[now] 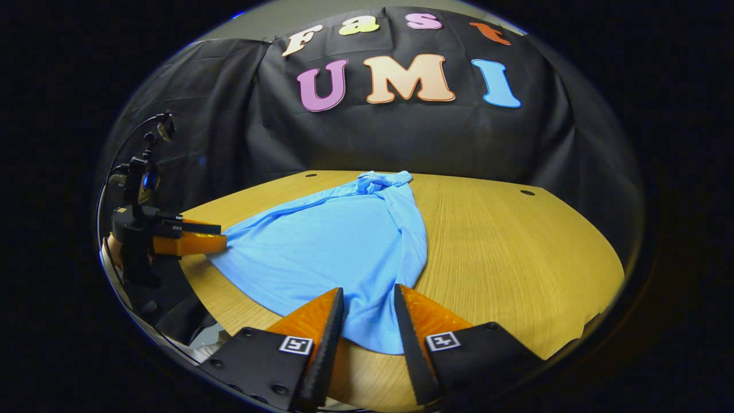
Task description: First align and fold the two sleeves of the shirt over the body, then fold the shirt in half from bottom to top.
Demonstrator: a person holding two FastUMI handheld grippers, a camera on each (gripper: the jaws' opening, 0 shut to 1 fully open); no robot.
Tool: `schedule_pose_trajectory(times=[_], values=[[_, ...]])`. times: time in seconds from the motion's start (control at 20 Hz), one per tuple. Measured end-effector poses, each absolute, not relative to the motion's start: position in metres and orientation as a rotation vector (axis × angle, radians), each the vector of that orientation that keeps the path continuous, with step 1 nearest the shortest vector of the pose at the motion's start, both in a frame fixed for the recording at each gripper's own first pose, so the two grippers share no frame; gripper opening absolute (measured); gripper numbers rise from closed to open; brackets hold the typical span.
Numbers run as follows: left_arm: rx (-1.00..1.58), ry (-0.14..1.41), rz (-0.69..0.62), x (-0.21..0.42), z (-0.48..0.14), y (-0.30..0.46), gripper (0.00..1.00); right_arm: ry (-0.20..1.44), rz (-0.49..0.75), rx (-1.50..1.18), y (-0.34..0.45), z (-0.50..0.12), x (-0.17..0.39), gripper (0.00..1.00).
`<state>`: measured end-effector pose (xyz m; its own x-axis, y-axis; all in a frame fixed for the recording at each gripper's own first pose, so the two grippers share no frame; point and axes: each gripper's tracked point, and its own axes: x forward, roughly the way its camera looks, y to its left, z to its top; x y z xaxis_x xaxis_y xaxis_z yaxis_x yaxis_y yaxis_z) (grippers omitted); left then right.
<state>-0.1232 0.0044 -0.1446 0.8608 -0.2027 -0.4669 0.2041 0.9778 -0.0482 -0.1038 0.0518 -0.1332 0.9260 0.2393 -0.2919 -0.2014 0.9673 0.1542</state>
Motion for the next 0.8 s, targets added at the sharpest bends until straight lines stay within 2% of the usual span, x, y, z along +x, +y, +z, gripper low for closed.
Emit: schedule_pose_trajectory(times=[0.05,0.1,0.15,0.25,0.35,0.45,0.6,0.8], values=[[0.001,0.484,-0.213,-0.123,-0.143,0.003,0.46,0.314,0.242,0.125,0.056,-0.132,-0.105,0.41],[0.000,0.482,-0.213,-0.123,-0.144,0.002,0.39,0.312,0.256,0.130,0.059,-0.131,-0.105,0.36],[-0.016,0.470,-0.215,-0.123,-0.144,-0.001,0.34,0.314,0.261,0.143,0.062,-0.131,-0.105,0.22],[-0.037,0.461,-0.203,-0.121,-0.143,-0.002,0.06,0.322,0.265,0.144,0.063,-0.130,-0.104,0.10],[-0.045,0.465,-0.198,-0.119,-0.144,-0.002,0.00,0.329,0.273,0.149,0.064,-0.130,-0.104,0.10],[-0.043,0.472,-0.197,-0.119,-0.143,-0.002,0.00,0.333,0.276,0.169,0.065,-0.128,-0.103,0.10],[-0.035,0.489,-0.202,-0.118,-0.140,-0.003,0.00,0.316,0.267,0.239,0.059,-0.118,-0.096,0.03],[-0.068,0.460,-0.236,-0.103,-0.120,-0.013,0.00,0.281,0.239,0.231,0.050,-0.095,-0.080,0.02]])
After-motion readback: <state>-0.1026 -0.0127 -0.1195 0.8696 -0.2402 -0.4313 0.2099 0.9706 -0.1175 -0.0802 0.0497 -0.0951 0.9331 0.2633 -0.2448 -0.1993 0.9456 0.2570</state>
